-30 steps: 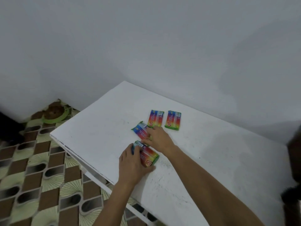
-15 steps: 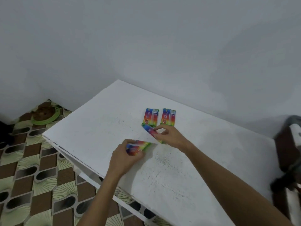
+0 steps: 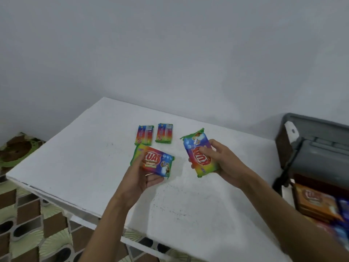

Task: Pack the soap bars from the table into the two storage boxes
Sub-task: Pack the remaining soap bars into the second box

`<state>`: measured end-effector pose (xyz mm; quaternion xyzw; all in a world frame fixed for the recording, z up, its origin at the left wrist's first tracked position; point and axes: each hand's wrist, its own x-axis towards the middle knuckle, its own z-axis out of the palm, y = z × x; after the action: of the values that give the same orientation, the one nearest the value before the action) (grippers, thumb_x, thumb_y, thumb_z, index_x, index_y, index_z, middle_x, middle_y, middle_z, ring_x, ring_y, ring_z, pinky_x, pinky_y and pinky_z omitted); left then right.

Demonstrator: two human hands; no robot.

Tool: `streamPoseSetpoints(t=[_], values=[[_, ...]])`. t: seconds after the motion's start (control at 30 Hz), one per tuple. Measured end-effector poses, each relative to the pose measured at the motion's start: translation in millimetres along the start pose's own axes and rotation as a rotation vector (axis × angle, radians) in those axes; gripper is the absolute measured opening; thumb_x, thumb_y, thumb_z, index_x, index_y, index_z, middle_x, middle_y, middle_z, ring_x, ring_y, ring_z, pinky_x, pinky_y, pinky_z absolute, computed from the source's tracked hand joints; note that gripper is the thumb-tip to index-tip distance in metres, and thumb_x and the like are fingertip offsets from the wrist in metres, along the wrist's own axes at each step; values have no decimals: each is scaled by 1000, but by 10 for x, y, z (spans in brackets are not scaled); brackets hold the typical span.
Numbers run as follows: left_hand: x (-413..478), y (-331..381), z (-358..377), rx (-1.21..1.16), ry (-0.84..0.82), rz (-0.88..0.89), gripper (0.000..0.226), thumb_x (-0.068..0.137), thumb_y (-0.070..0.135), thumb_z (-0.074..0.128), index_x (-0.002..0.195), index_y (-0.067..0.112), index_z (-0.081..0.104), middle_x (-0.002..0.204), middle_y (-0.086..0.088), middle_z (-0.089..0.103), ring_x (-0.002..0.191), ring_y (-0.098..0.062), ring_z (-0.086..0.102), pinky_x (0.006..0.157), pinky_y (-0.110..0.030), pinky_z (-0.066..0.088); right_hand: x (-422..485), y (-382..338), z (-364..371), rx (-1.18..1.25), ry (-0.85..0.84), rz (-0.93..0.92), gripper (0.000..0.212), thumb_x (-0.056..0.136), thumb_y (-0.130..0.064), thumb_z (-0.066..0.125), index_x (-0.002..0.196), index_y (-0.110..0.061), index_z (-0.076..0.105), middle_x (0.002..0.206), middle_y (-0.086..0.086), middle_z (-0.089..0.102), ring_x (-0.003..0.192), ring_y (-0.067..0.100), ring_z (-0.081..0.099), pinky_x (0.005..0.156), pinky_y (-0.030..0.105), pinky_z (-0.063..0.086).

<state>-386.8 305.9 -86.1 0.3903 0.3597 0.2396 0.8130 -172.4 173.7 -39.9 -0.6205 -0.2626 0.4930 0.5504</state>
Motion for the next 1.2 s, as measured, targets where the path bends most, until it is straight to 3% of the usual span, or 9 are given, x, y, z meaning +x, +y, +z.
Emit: streamPoseSetpoints(t=[0.23,0.37,0.5,0.6,0.8,0.97,1.1,1.2], values=[[-10,-190,662,115,-64,9,33,85,33,62,114,19,60,104,-9,75,95,-32,72,64,-36,62,-505,43,-613,44,174,-51,35,87,-14,70,122,-12,64,106,11,74,91,24,72,83,40,58],[-23,-373,1065,193,-61,25,26,88,29,64,111,16,64,103,-10,74,95,-27,72,71,-39,61,-849,51,-1032,63,245,-51,33,82,-7,74,114,-8,66,101,12,75,92,27,71,87,47,58],[-81,-571,1550,215,-106,50,18,88,28,66,101,16,67,95,-5,74,83,-14,69,75,-32,52,-1254,79,-1510,109,242,-33,23,84,1,69,104,-9,60,90,9,72,86,24,71,71,38,59],[-136,-715,1931,230,-172,77,24,82,28,68,101,14,68,94,-5,75,81,-15,70,76,-29,53,-1578,85,-1848,106,237,-13,33,86,3,64,117,-10,62,93,10,69,79,20,70,64,35,59],[-240,-1131,2635,284,-259,142,43,75,24,72,113,7,65,103,-9,74,91,-20,71,76,-29,58,-2217,165,-2514,37,253,-21,38,81,2,71,115,-8,61,102,16,68,90,28,71,72,41,59],[-326,-1459,3070,318,-273,178,38,76,23,73,111,11,63,100,-5,75,92,-19,72,70,-28,58,-2595,307,-2901,-129,335,69,41,74,-16,83,106,-13,57,107,11,71,97,31,72,82,51,59],[-435,-1652,3333,324,-251,204,38,75,26,73,109,14,62,94,-1,75,87,-17,73,62,-25,57,-2849,374,-3102,-183,372,113,38,78,-17,80,105,-10,55,103,8,73,92,26,74,78,47,61],[-464,-1726,3432,374,-216,252,33,79,26,75,107,16,61,97,-3,75,89,-20,73,68,-33,59,-2950,441,-3210,-284,391,158,36,80,-19,79,103,-8,54,105,7,71,91,24,74,76,44,62]])
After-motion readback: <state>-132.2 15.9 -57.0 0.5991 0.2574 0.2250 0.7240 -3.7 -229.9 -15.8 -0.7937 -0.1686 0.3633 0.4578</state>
